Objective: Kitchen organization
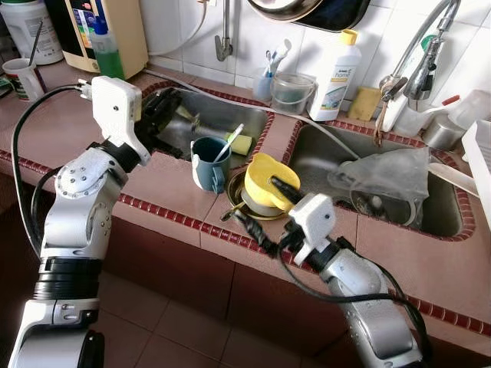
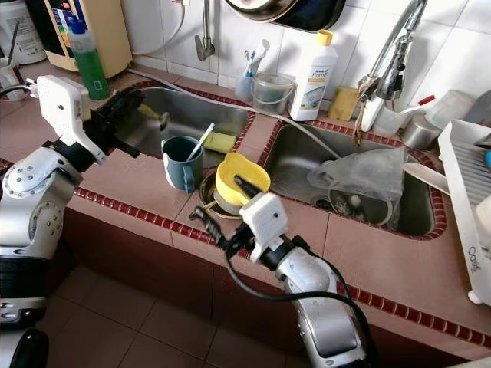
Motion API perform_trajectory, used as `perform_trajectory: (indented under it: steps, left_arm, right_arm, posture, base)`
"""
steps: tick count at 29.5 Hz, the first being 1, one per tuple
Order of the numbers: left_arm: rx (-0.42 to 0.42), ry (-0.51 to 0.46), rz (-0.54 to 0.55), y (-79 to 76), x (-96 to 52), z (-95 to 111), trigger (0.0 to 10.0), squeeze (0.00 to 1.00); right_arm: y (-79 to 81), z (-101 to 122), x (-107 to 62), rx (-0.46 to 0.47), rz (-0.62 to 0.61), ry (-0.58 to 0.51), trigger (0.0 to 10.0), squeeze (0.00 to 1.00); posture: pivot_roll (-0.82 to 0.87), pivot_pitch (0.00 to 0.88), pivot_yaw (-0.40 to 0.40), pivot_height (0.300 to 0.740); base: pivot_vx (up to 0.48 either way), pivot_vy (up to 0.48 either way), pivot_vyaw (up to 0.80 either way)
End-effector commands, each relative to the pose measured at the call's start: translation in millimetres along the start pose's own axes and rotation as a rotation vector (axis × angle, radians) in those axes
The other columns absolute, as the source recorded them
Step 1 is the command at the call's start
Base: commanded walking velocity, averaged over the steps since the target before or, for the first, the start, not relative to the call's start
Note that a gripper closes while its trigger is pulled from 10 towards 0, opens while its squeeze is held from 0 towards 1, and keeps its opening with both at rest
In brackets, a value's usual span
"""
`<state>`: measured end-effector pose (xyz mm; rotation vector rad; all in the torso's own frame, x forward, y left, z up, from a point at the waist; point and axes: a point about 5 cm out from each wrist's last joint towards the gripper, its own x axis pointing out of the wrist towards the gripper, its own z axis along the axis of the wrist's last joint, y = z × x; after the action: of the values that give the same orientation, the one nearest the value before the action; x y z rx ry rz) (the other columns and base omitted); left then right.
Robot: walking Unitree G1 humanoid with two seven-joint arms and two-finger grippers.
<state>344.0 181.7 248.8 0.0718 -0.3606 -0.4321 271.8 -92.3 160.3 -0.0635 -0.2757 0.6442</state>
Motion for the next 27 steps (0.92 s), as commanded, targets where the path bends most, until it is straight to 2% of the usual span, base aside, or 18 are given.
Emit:
perform_trajectory:
  steps: [1, 3, 11, 21, 27]
  left_arm:
    - [0.006, -0.006, 0.030, -1.5, -3.8, -2.2, 10.0, 0.00]
    - [-0.015, 0.001, 0.073, -5.0, -10.5, -10.9, 10.0, 0.00]
    - [-0.034, 0.014, 0.115, -8.2, -19.2, -20.9, 10.0, 0.00]
    - [-0.034, -0.009, 0.146, 1.0, -16.3, -13.5, 10.0, 0.00]
    - [-0.025, -0.011, 0.143, 2.4, -13.9, -11.8, 10.0, 0.00]
  right_arm:
    - [-13.1, 3.8, -1.1, 0.016, -0.091, -0.025, 10.0, 0.00]
    - [-20.2, 7.3, -3.2, 0.039, -0.163, -0.047, 10.0, 0.00]
    - [-23.8, 11.1, -4.6, 0.053, -0.225, -0.071, 10.0, 0.00]
    - [-28.8, 18.8, 0.9, 0.044, -0.231, -0.102, 10.0, 0.00]
    - [-28.6, 20.3, 2.4, 0.045, -0.219, -0.108, 10.0, 0.00]
  posture:
    - [-0.02, 0.030, -0.036, 0.740]
    - [-0.02, 0.032, -0.039, 0.740]
    - [-0.01, 0.036, -0.040, 0.740]
    - [-0.01, 0.030, -0.036, 0.740]
    - [-0.01, 0.028, -0.037, 0.740]
  base:
    - [0.000, 0.000, 0.00]
    - [0.000, 0.000, 0.00]
    - [0.000, 0.000, 0.00]
    - [0.000, 0.000, 0.00]
    - [0.289, 0.000, 0.00]
